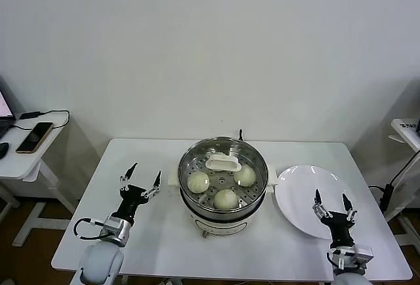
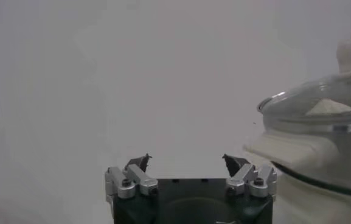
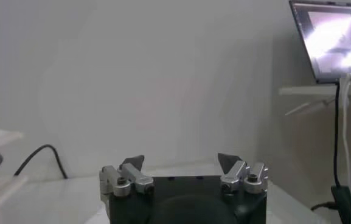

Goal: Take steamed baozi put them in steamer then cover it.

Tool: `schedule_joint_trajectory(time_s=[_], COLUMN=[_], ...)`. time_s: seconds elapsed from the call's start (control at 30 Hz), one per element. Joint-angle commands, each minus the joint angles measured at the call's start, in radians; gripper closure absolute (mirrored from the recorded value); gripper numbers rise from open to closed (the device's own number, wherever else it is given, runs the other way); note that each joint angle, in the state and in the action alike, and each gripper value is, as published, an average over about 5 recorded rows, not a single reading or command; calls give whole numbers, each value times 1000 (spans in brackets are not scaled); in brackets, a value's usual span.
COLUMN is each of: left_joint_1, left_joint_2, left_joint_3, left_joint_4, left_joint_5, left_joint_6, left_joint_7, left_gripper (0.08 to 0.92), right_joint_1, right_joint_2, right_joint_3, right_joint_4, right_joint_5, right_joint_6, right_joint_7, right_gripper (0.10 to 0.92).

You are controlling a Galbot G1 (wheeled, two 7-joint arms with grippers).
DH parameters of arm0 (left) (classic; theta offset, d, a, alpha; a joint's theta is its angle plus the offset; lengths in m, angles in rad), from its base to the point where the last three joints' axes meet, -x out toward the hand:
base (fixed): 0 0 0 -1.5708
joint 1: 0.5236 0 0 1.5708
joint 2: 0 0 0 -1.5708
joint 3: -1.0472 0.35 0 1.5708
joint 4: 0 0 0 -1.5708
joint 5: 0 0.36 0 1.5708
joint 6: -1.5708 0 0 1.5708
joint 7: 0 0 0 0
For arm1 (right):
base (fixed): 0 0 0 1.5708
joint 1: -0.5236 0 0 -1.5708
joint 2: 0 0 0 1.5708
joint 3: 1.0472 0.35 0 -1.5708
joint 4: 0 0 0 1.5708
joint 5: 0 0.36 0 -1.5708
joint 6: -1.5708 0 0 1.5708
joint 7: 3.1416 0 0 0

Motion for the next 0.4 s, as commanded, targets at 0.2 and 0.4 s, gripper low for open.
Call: schedule_joint_trajectory(time_s=[0.2, 0.4], left_joint_1=[77, 88], left_joint_2=[-9, -12], left_joint_3=[-24, -24], left_joint_4=[26, 27], left_joint_5=[-23, -22], left_joint_6=[-69, -79], left_joint_7=[12, 13], left_gripper=[177, 177], right_joint_1=[-37, -40], right_joint_2=[22, 24], right_joint_3=[4, 6], right_joint_4=[9, 8], right_joint_5=[-20, -20], right_joint_6=[38, 43], right_joint_7=[-14, -17], right_gripper=[203, 203])
